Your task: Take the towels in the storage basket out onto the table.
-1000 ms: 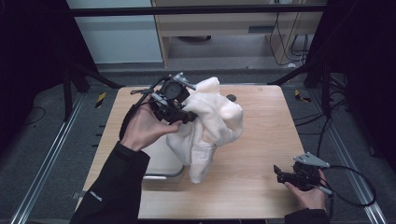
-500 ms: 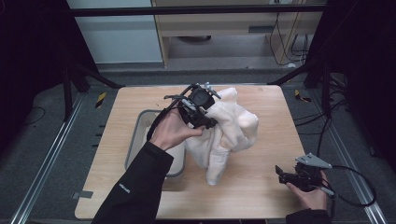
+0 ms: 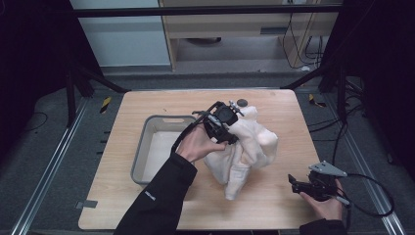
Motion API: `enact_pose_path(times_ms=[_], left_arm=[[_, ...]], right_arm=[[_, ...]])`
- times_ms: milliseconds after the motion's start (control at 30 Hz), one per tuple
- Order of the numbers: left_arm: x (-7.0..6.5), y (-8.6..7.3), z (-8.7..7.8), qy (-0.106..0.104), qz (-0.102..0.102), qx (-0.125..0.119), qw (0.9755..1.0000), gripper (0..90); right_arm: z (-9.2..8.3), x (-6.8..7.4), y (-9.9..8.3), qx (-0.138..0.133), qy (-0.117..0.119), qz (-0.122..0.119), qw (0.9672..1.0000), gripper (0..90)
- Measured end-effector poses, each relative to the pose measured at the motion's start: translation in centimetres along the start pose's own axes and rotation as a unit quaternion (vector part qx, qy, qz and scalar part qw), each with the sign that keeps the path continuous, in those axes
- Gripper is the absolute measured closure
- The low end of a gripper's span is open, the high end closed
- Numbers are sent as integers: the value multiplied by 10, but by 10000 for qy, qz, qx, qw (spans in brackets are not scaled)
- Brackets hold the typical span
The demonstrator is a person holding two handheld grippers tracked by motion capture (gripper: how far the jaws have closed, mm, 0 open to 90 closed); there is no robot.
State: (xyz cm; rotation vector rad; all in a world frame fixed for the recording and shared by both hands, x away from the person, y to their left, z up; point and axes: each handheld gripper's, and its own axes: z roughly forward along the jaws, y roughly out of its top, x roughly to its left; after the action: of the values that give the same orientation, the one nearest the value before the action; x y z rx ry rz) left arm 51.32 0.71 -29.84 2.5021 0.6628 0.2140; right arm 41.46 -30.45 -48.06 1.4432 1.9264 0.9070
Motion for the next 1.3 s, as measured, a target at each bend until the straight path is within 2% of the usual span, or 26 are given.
enact_pose_path(times_ms=[167, 300, 433, 867, 1133, 1300], left_arm=[[-3, -2, 18, 44, 20, 103, 9999, 727], [-4, -5, 27, 36, 10, 103, 9999, 724], [-5, -8, 44, -11, -6, 217, 9998, 717], [-6, -21, 74, -136, -61, 346, 9993, 666], [-10, -26, 84, -137, -9, 276, 9995, 539], [-11, -27, 81, -150, -43, 213, 9997, 403]], right_arm=[[0, 0, 0, 24, 22, -1, 10000, 78], [1, 1, 0, 28, 24, -4, 10000, 78], [2, 1, -1, 42, 19, -32, 10000, 78], [2, 1, -1, 60, 46, -56, 10000, 78], [3, 1, -1, 50, 49, -69, 10000, 77], [3, 1, -2, 52, 51, -64, 10000, 76]])
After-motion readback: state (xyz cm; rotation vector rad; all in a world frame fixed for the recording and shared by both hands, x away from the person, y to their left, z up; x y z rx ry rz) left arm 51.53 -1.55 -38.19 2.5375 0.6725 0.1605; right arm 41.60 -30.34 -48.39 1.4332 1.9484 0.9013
